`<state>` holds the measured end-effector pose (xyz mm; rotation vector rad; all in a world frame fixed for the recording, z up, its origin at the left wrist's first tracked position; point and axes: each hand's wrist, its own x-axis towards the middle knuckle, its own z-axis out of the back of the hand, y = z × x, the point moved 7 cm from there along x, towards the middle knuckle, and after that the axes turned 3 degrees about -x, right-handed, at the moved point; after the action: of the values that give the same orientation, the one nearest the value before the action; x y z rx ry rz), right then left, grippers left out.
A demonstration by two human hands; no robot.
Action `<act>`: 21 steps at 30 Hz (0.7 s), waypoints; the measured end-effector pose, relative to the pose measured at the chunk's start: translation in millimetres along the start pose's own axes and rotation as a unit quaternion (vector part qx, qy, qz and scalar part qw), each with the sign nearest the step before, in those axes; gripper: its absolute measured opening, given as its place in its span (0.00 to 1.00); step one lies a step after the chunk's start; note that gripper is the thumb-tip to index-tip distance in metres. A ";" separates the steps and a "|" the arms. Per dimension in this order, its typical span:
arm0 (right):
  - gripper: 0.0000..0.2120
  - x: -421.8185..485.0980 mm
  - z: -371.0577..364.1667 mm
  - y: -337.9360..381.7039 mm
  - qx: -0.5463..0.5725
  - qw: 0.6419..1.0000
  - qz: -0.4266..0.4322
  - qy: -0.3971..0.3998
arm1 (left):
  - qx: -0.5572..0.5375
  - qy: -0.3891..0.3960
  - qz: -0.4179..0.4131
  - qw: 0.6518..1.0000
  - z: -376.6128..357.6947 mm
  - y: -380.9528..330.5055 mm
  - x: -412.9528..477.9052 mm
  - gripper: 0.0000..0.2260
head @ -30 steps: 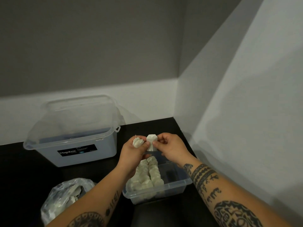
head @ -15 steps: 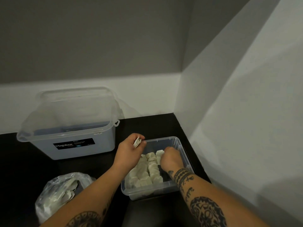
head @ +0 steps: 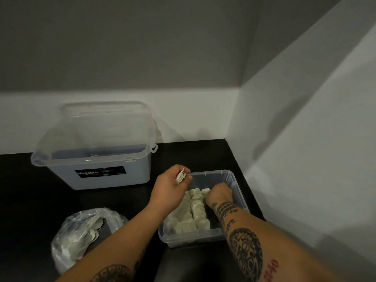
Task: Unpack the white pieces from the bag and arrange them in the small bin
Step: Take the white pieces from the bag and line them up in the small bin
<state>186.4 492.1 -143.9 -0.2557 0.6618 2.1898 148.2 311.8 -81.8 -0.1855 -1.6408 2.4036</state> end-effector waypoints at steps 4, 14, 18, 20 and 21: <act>0.11 -3.2 -0.4 -0.5 0.033 0.999 -0.028 0.012 | -0.006 -0.010 0.007 1.000 1.5 1.2 0.5 0.06; 0.15 -23.0 29.3 11.0 0.142 0.989 0.007 0.044 | -0.188 0.015 0.096 0.977 6.1 3.0 5.7 0.07; 0.12 -25.3 45.3 6.1 0.318 0.946 0.036 0.052 | -0.244 0.053 0.135 0.959 -4.8 -2.6 3.2 0.08; 0.10 -28.0 54.7 6.0 0.343 0.935 0.085 0.013 | -0.241 0.064 0.127 0.960 -9.8 -6.4 1.6 0.07; 0.10 -31.0 57.6 8.5 0.351 0.928 0.121 0.018 | -0.236 0.063 0.122 0.962 -11.7 -7.3 1.0 0.07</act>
<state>202.1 498.4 -80.1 0.1716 1.5056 2.0188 150.8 325.1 -79.3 -0.6391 -2.2107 2.0530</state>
